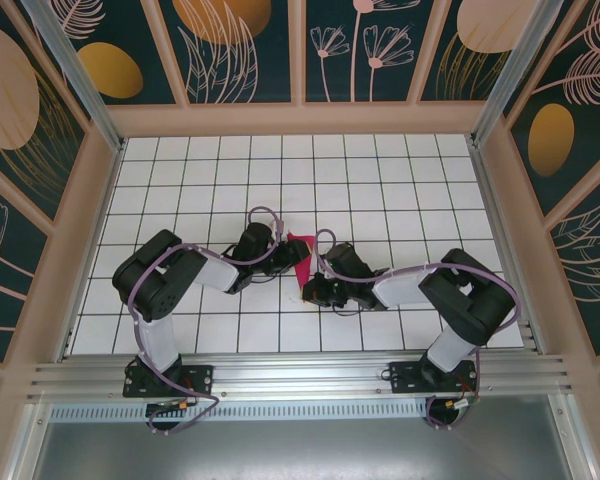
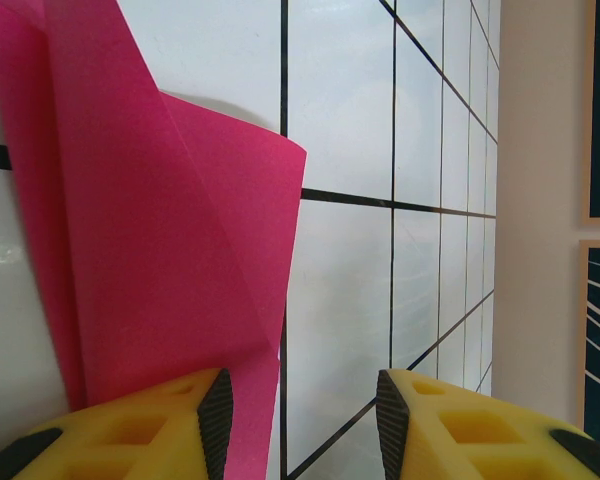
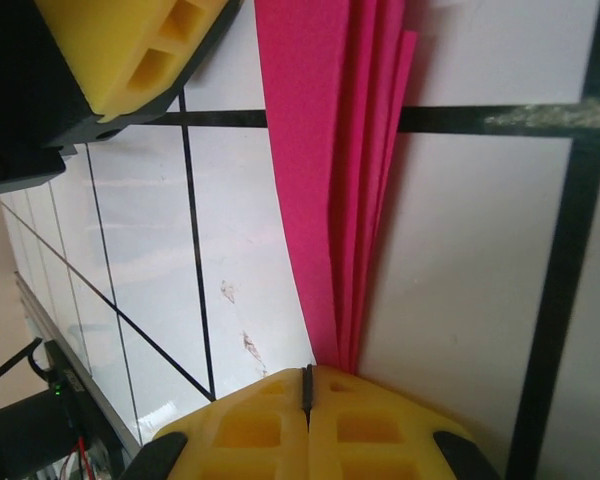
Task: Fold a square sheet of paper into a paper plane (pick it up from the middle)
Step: Fold the wing for the fifth time at the center of the table.
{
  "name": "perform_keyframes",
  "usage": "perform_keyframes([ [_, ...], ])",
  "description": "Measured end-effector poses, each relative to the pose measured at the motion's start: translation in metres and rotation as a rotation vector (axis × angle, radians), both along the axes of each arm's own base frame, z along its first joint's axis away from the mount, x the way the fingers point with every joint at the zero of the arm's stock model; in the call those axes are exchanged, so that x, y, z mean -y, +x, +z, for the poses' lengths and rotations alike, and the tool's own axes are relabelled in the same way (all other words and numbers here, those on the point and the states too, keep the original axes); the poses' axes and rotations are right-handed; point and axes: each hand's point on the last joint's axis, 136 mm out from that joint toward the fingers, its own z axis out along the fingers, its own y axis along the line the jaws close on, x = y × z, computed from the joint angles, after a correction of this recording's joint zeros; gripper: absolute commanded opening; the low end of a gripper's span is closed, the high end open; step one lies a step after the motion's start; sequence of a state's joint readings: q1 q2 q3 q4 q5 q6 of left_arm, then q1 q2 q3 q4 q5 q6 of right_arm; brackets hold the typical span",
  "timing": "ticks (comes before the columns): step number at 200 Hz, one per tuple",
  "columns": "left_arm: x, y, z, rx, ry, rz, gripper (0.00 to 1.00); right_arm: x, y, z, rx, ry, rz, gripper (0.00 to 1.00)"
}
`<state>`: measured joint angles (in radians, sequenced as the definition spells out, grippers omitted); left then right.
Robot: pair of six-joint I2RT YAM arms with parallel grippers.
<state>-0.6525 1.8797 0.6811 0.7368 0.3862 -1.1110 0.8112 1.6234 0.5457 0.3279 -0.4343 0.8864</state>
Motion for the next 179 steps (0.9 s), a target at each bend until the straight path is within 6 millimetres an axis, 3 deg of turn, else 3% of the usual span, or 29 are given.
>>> perform_keyframes([
  [79, 0.000, 0.000, 0.000, 0.000, 0.000, 0.001, 0.44, -0.014, 0.028, 0.031, 0.091, 0.059, -0.058, 0.06],
  [105, 0.000, 0.000, 0.000, 0.000, -0.001, 0.000, 0.44, -0.011, 0.037, 0.024, 0.083, 0.053, -0.101, 0.05],
  [137, 0.000, 0.000, 0.000, 0.000, 0.000, 0.001, 0.44, 0.001, 0.037, -0.002, 0.039, -0.007, -0.133, 0.02],
  [179, 0.001, 0.001, 0.001, 0.002, 0.001, -0.001, 0.46, 0.003, 0.035, -0.004, 0.059, -0.001, -0.120, 0.01],
])
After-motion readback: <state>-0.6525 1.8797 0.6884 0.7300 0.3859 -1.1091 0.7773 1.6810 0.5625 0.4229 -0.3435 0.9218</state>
